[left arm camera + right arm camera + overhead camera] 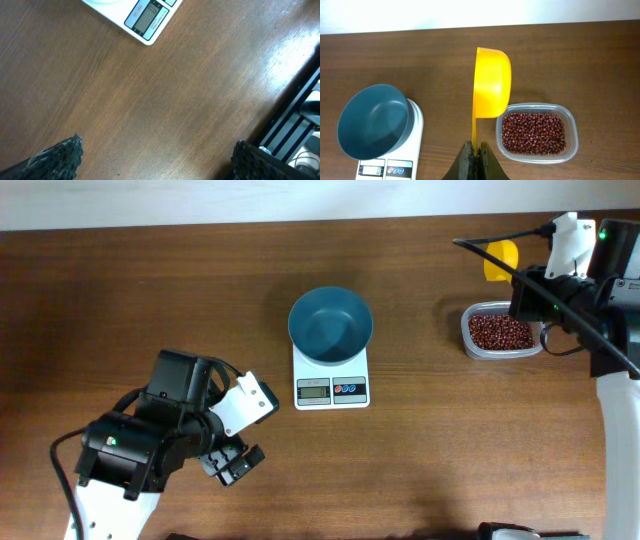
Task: Scoop item into bowl and weigh 50g on scale
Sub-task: 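Retract left arm to the left side and hold it still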
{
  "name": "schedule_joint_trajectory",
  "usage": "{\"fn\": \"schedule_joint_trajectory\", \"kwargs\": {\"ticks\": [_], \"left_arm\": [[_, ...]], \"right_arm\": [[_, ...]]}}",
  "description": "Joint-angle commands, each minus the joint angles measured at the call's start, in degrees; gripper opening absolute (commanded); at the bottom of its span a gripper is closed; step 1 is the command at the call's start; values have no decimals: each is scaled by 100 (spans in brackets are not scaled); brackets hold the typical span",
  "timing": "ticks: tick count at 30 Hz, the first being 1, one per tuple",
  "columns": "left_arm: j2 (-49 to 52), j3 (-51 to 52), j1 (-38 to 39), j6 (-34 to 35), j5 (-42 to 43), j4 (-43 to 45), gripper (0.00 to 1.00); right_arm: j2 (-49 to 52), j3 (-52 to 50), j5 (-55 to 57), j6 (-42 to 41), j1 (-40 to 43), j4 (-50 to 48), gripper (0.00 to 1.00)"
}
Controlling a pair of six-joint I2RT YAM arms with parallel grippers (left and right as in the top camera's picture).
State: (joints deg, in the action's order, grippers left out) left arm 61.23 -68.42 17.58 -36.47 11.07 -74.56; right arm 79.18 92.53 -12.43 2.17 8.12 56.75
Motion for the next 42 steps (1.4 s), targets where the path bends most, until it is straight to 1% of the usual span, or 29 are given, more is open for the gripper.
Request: {"fn": "schedule_joint_trajectory", "kwargs": {"ticks": [1,24,31,34,39,42], "left_arm": [[-24,-72,-31,-87,9,7,100],[-46,-74,-28,-87,9,339,99],[-452,-74,-28,-83,9,407,99],[-741,-74,-37,122,9,387,99],[-765,-74,-286,129,15,116,99],[-721,-74,-509,125,302,74,99]], "right_arm": [[-120,4,-90,61,22,7,4],[-120,4,-90,61,22,131,4],[-120,4,-90,61,22,136,4],[-120,4,-90,61,22,136,4],[-120,4,-92,59,20,144,4],[-122,4,-92,61,20,232,4]]}}
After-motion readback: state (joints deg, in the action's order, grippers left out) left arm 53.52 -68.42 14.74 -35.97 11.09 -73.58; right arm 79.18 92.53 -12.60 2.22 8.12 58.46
